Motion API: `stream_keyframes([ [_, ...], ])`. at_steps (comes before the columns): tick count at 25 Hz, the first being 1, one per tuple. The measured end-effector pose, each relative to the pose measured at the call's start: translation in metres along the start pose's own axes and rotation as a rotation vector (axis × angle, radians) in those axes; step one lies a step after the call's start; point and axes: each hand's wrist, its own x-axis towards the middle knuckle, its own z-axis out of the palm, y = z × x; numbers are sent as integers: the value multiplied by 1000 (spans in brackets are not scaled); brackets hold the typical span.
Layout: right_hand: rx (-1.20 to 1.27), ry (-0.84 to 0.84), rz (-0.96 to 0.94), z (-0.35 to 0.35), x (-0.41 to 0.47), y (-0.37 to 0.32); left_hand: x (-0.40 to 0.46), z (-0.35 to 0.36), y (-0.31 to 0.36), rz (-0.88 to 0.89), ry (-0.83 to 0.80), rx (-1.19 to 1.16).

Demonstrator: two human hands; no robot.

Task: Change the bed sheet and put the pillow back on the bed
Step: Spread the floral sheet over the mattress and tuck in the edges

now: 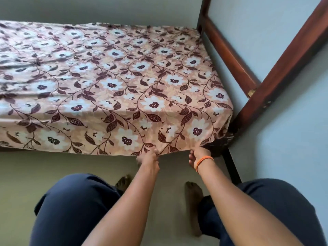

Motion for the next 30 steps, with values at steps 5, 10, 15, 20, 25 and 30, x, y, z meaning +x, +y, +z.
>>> stream_keyframes([
  [5,32,168,-71,17,14,20,17,7,-2,-31,73,162],
  [10,240,9,-383,48,1,-17,3,50,23,115,-216,-135],
  [15,656,-267,-94,51,19,-30,12,64,30,-68,-410,-427],
  [20,825,-301,-11,52,38,-30,24,80,24,-112,-355,-564],
  [25,967,-338,-31,65,36,-36,25,90,29,-187,-278,-739],
  [30,986,-407,2,57,45,-38,41,74,29,-285,-369,-775],
])
